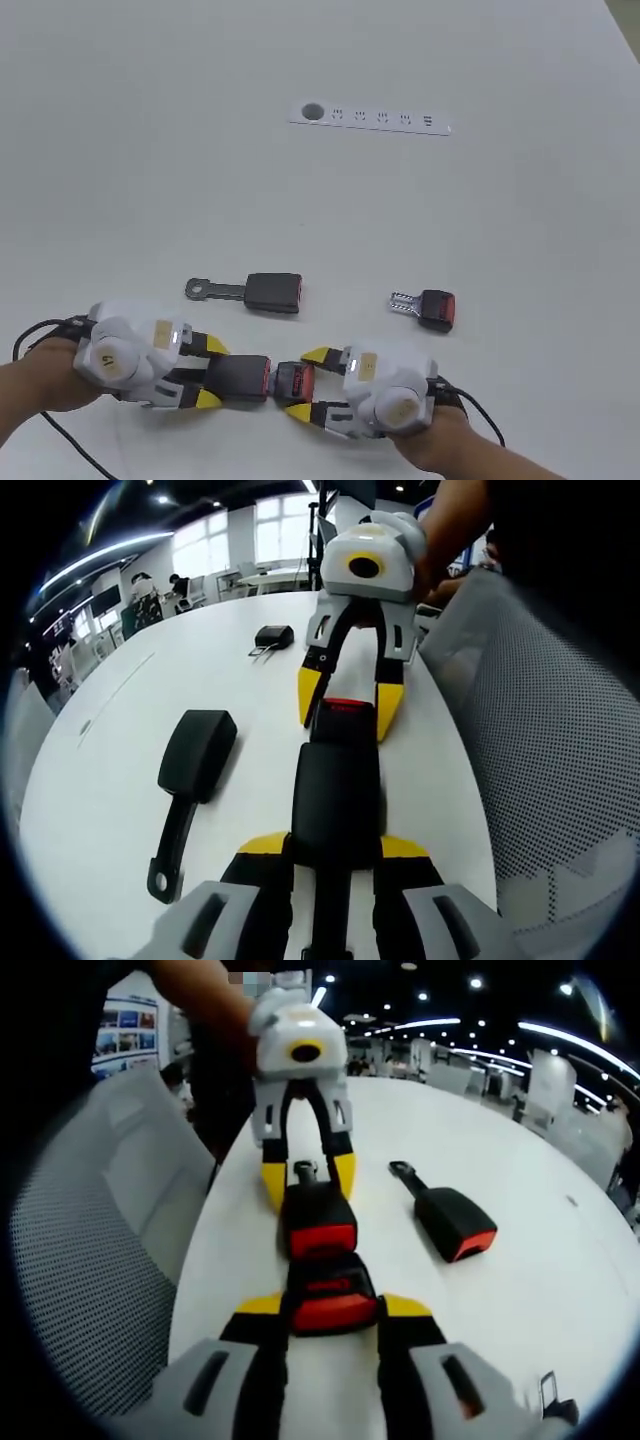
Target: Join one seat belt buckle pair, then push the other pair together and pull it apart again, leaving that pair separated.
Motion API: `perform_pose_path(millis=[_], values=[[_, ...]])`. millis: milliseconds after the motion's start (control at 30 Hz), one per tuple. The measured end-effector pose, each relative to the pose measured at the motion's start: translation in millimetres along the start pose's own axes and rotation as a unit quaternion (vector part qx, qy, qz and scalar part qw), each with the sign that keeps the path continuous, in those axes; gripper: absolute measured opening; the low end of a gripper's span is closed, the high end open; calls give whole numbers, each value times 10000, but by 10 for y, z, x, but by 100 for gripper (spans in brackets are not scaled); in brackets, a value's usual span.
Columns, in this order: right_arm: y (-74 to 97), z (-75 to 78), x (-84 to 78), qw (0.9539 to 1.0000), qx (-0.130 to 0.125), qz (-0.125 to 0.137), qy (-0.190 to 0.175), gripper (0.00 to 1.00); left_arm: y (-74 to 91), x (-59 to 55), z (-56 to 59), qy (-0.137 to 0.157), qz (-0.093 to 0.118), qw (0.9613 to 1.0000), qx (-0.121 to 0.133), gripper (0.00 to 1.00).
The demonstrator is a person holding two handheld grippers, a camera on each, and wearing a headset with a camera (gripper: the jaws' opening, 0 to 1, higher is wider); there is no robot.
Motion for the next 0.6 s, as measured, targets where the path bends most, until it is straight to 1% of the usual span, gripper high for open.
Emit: perform_pose_path(millis=[267, 300, 367, 433, 567, 600], values=[[1, 5, -11, 9999, 30, 41, -123, 33, -8, 0, -11, 29, 8, 10000, -13, 31], [2, 4, -11, 9999, 35, 45, -123, 33, -8, 6, -11, 4, 7, 10000, 2, 31], [2, 5, -11, 9999, 51, 50, -119, 33, -6, 11, -13, 47, 24, 10000, 13, 31], [5, 2, -13, 10000, 28, 33, -19, 33, -9, 2, -16, 86, 26, 10000, 12, 31], [3, -2, -11, 9999, 19, 60, -79, 33, -9, 5, -22, 89, 29, 10000, 8, 31], [4, 1, -10, 10000, 18, 49, -43, 33, -8, 7, -25, 114, 39, 9999, 2, 31]])
Point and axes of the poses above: the centre of the closed fingertips' face, and the gripper's own axes: y roughly backward along the fingers, z roughly to its right, x roughly out of its top, the point moved 2 cm from there along y, roughly backward along the fingers, and after that the axes turned 2 degrees about -y, right-handed, at the moved point
